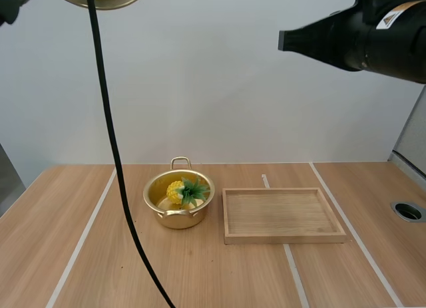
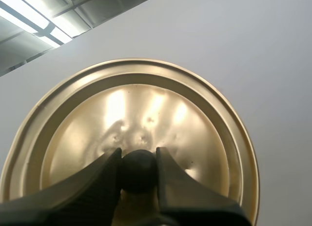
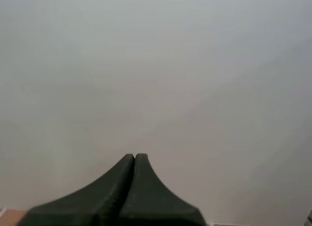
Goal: Open the pot, put the pineapple inside, and close it
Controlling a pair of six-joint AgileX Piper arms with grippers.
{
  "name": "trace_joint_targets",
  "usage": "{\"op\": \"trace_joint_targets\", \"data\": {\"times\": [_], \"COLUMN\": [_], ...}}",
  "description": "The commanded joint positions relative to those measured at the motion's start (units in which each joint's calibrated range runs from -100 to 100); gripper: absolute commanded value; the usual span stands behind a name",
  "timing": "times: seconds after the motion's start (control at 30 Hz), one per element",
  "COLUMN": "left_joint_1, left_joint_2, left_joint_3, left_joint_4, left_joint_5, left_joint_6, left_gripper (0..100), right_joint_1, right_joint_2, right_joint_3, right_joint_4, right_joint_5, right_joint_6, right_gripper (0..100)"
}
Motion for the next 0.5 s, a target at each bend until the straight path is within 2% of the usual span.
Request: {"op": "trace_joint_targets", "data": {"times": [0.0, 0.47], "left_joint_1": [-0.1, -0.1], "left_joint_2": [-0.4, -0.4], "left_joint_3": [-0.4, -0.4], "left_joint_4": [-0.4, -0.4], "left_joint_5": [-1.1, -1.1], "left_joint_6": [-0.2, -0.2], "left_gripper": [0, 0], "right_joint_1": [-0.2, -2.7], "right_joint_2": [-0.6, -0.9], "right_joint_3": [0.6, 0.6], "right_joint_4": [-1.7, -0.9], "right_joint_5": [1.8, 3.1], "right_joint_6": [0.3, 0.3], "right_gripper": [0, 0]}}
